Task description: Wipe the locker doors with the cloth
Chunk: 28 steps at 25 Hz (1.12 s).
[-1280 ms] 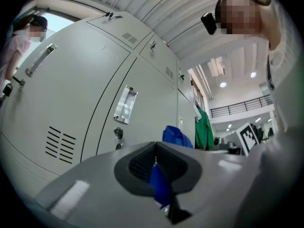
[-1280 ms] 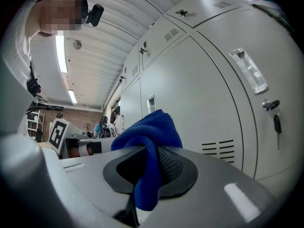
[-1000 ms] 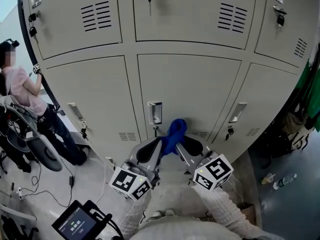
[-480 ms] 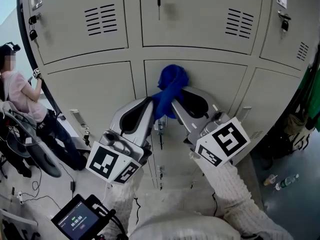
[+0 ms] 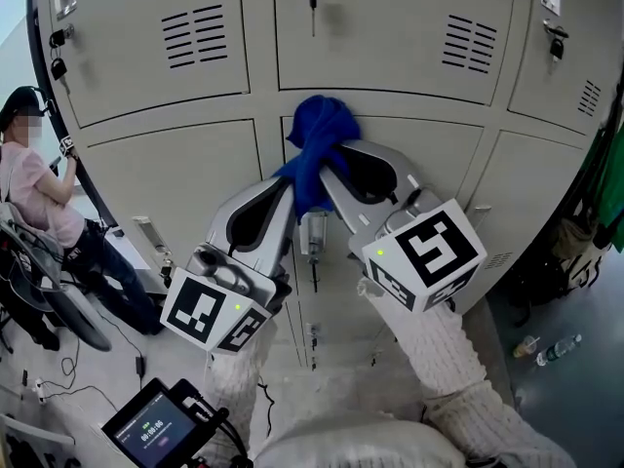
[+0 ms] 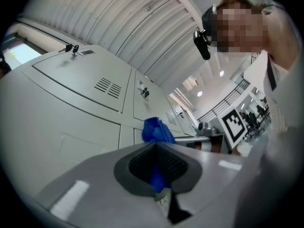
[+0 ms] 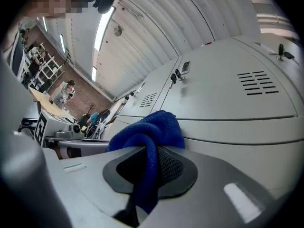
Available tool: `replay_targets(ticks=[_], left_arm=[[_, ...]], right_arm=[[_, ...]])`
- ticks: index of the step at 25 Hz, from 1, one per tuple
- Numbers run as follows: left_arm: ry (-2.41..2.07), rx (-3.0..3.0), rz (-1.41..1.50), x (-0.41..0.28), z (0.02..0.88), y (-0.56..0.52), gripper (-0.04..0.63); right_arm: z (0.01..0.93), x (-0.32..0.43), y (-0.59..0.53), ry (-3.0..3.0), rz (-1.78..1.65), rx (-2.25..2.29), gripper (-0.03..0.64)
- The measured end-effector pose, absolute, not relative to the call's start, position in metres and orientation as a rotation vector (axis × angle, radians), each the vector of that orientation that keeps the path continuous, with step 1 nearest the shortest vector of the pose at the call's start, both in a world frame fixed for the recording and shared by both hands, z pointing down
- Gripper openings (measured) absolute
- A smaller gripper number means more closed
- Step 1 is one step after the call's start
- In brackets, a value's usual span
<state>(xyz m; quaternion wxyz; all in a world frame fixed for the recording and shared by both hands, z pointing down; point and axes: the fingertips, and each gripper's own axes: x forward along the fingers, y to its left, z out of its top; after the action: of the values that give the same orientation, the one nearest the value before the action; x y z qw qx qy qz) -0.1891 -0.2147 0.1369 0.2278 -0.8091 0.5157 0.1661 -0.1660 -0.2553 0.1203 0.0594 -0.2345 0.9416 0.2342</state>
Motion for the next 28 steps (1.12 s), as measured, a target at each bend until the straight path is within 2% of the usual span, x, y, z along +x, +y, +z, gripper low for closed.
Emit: replay_targets(ticks=[9,28], left_arm=[[1.474,-2.277,0.429,-0.194,0.158,-0.217,0.006],[1.692,-2.545,0.316,-0.176,0.306,-0.228,0.006]], right_arm=[[0.138,-0.169,-0.257,2.841,0.972,-0.846,0.055],[0.322,-0.153,-0.269,3.125,0.628,-0.961,0.055]])
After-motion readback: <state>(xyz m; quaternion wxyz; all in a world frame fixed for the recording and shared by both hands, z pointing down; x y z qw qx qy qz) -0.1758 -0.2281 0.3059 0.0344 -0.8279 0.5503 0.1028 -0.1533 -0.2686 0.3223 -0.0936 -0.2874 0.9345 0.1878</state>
